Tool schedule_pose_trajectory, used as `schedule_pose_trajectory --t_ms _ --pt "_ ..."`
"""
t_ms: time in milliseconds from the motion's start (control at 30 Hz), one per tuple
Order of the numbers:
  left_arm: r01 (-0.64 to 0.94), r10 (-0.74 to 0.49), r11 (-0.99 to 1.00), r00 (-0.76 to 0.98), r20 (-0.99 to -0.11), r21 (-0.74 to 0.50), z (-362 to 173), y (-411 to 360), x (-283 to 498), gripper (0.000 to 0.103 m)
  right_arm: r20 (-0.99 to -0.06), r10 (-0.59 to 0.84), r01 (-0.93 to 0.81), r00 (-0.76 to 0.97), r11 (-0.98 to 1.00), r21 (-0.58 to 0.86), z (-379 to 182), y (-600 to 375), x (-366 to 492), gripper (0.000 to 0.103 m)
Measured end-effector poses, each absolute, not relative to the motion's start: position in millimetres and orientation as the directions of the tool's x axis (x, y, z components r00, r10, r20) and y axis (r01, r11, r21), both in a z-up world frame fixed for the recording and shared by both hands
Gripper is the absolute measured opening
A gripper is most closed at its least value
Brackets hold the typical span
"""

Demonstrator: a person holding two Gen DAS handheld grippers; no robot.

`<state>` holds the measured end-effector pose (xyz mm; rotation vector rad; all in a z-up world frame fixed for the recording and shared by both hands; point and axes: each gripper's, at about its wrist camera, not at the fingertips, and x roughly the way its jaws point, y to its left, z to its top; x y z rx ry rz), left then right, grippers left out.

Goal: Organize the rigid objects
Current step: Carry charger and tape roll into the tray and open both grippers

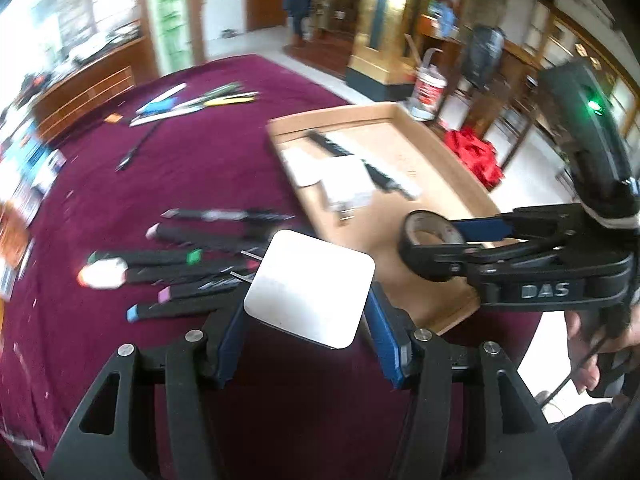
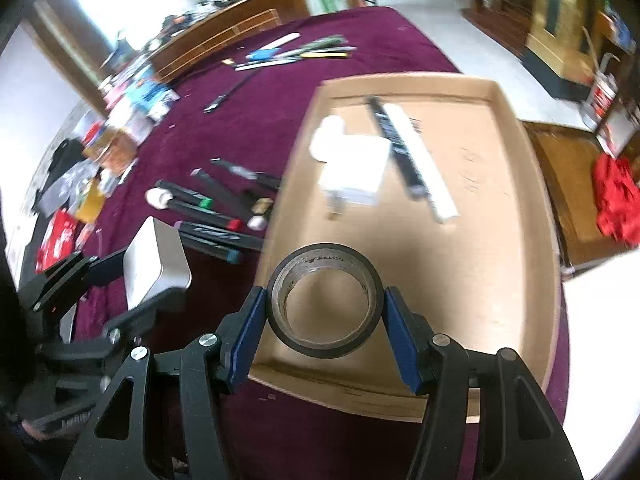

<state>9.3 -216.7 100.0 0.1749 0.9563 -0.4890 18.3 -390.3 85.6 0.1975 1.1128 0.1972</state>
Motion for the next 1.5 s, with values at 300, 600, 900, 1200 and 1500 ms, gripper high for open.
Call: schedule_pose_trajectory --t_ms 300,600,900,1200,1500 --pt "0.56 -0.342 0.826 0.41 -0.846 -0.062 79.1 -279.1 15.2 0.055 -0.877 0.225 0.027 0.426 0.965 0.26 79.2 -444.0 19.1 0.053" --pt "0.552 -0.298 0.833 0.382 -0.875 -0.042 49.1 -301.6 18.1 0.055 -0.88 0.268 -0.039 0.392 0.96 0.276 70.0 -443.0 38.9 0.053" --pt "0.546 -0.269 0.838 0.395 -0.878 -0.011 33.7 -312.4 8.3 0.055 -0.899 0.273 -0.12 0.342 0.962 0.247 55.3 -426.7 62.8 0.053" --pt "0.532 -0.271 0.847 0.416 -0.868 -0.009 34.5 -309.4 4.6 0.055 -0.901 0.276 -0.204 0.334 0.955 0.217 53.0 -407.8 77.7 0.053" --pt "0.532 -0.28 0.846 0.411 -0.867 -0.021 36.6 -305.7 7.9 0.055 -0.903 0.275 -0.215 0.331 0.953 0.212 51.7 -402.4 82.8 0.054"
